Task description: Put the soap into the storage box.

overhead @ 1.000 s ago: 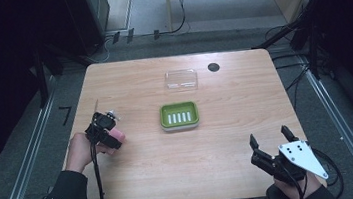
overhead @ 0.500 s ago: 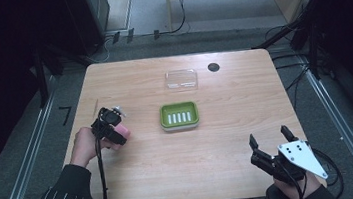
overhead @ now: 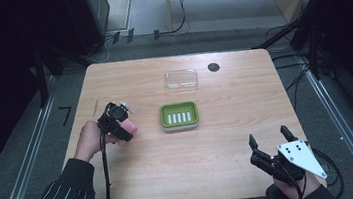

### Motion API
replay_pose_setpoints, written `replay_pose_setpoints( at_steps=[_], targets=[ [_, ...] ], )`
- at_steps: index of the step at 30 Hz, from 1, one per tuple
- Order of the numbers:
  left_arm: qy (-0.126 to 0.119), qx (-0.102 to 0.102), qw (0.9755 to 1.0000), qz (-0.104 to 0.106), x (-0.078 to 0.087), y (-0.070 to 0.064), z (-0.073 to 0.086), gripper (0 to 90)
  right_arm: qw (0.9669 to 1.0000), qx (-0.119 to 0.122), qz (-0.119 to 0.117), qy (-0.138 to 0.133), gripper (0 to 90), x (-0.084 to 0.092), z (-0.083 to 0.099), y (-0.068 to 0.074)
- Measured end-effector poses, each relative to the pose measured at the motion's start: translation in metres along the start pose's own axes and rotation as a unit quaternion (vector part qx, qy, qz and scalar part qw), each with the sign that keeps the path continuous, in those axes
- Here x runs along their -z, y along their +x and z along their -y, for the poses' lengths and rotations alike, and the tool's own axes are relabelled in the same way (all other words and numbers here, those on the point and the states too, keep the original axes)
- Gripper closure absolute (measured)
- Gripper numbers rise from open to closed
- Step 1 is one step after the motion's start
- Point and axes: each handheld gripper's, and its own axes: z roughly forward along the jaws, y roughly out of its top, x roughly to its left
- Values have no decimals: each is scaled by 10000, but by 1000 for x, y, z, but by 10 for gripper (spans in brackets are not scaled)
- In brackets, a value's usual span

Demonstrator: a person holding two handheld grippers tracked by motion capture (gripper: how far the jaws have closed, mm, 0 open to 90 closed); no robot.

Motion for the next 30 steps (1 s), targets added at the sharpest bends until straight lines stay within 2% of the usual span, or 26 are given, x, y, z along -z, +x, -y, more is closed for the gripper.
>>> replay_pose_setpoints(
  at_steps=[2, 5, 9, 12, 30],
  targets=[
    [-5, -91, 10000, 11, 1, -1, -4, 383, 10000, -2, -2, -4, 127, 0, 0, 0],
    [-38, -115, 9999, 27, 1, -2, -6, 384, 10000, -7, 10, -12, 127, 0, 0, 0],
    [-34, -323, 9995, 46, 2, -5, -13, 383, 10000, -9, 9, -17, 127, 0, 0, -1],
    [-82, -367, 9993, 85, 3, -7, -17, 384, 10000, -1, 7, -12, 127, 0, 0, -1],
    [-201, -900, 9955, 223, 12, -18, -41, 384, 10000, 2, 18, -7, 127, 0, 0, -1]
  ],
)
